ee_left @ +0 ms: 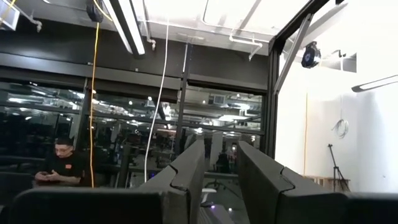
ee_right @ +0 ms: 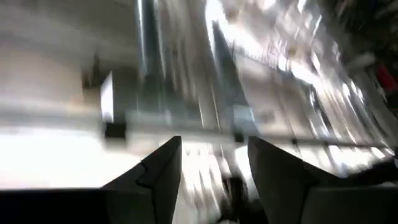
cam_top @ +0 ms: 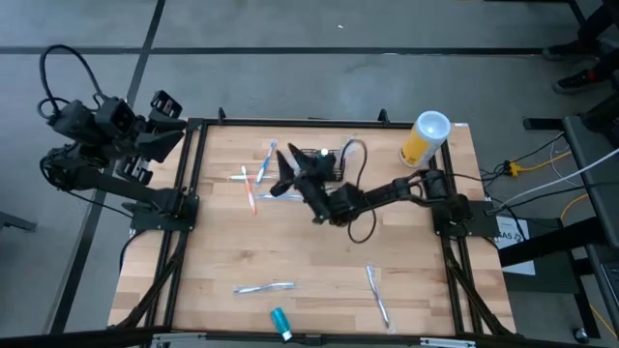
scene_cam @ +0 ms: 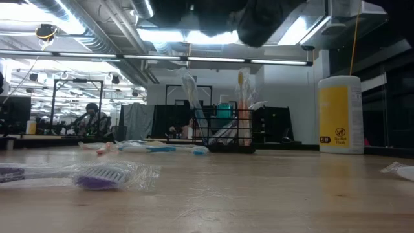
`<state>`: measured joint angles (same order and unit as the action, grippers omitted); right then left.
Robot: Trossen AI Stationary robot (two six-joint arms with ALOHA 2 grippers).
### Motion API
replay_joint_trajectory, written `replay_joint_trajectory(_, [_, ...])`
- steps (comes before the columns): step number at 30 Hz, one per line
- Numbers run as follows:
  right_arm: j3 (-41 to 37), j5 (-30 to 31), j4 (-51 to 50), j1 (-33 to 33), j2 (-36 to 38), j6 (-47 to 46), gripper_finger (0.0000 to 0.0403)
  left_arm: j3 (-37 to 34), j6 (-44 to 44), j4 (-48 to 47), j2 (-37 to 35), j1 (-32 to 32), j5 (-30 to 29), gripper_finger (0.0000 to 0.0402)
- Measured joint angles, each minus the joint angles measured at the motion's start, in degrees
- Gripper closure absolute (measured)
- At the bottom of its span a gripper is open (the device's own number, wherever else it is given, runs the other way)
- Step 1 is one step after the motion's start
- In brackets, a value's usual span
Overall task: Pick & Place toothbrushing station
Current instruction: Put the purple toothbrush into the black mesh organizer
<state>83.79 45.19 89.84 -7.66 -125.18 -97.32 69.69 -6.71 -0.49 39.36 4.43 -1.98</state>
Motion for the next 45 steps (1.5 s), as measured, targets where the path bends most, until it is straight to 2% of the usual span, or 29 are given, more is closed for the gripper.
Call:
replay_joint_trajectory(5, [0.02, -27.01, 0.02, 5.09, 8.99, 22.72, 0.0217, 0.0, 0.32, -1.07, -0.05, -0.01, 0.5, 0.0313])
replay_joint_trajectory(8, [0.02, -47.32, -1.54, 7.17, 17.05, 36.7, 0.0224, 0.0, 0.0, -2.0, 0.04, -0.01, 0.5, 0.0313])
replay_joint_trajectory(10, [0.0, -60.21, -11.75, 8.69, 23.66, 41.0, 0.0235, 0.0, -0.49, -2.65, 0.01, -0.01, 0.55, 0.0313])
replay_joint_trajectory(11, [0.02, -64.95, -23.07, 9.34, 27.59, 44.04, 0.0241, 0.0, -0.52, -2.82, 0.0, 0.0, 0.58, 0.0313])
replay_joint_trajectory(12, [0.57, -67.11, -38.91, 9.61, 31.59, 48.93, 0.0248, 0.0, -0.57, -3.09, 0.0, -0.01, 0.77, 0.0313])
replay_joint_trajectory(13, [2.33, -66.68, -57.52, 9.69, 35.29, 56.21, 0.0254, 0.0, -0.7, -3.35, 0.02, -0.02, 1.15, 0.0313])
replay_joint_trajectory(15, [9.55, -59.23, -92.12, 8.66, 39.05, 71.61, 0.0263, 0.0, -1.33, -3.37, 0.02, 0.0, 1.58, 0.0313])
replay_joint_trajectory(17, [18.2, -50.96, -115.2, 6.93, 39.12, 80.89, 0.0267, 0.0, -1.52, -3.76, -0.02, 0.0, 1.64, 0.0313])
replay_joint_trajectory(18, [21.99, -48.32, -124.11, 6.38, 38.69, 82.8, 0.0267, 0.0, -1.64, -4.01, 0.0, 0.0, 1.64, 0.0313])
replay_joint_trajectory(21, [28.9, -44.11, -140.35, 5.07, 36.44, 83.46, 0.0267, 0.0, -2.14, -4.42, 0.02, 0.0, 1.62, 0.0313])
replay_joint_trajectory(25, [27.5, -44.14, -156.03, 2.97, 32.43, 81.47, 0.0268, 0.0, -2.75, -5.39, 0.26, 0.0, 1.62, 0.0313])
replay_joint_trajectory(27, [23.78, -46.88, -157.63, 1.11, 30.66, 81.44, 0.0268, 0.0, -3.03, -5.9, 0.35, -0.01, 1.62, 0.0313])
replay_joint_trajectory(30, [15.92, -52.17, -154.68, -1.48, 29.72, 80.97, 0.0268, 0.0, -3.06, -5.93, 0.44, 0.0, 1.62, 0.0313])
replay_joint_trajectory(35, [1.91, -56.62, -153.59, -6.9, 30.7, 72.41, 0.0268, 0.0, -4.84, -6.21, 0.5, -0.02, 2.21, 0.0313])
replay_joint_trajectory(37, [-2.69, -56.92, -152.12, -9.29, 32.35, 64.48, 0.0268, 0.0, -5.18, -6.21, 0.5, 0.0, 3.02, 0.0313])
replay_joint_trajectory(41, [-9.9, -58.0, -146.48, -12.56, 34.07, 40.91, 0.0268, 0.0, -5.53, -6.23, 0.5, 0.0, 3.43, 0.0313])
replay_joint_trajectory(45, [-12.36, -57.24, -142.01, -14.48, 33.96, 21.35, 0.0268, 0.0, -4.7, -6.22, 0.5, 0.0, 3.5, 0.0313])
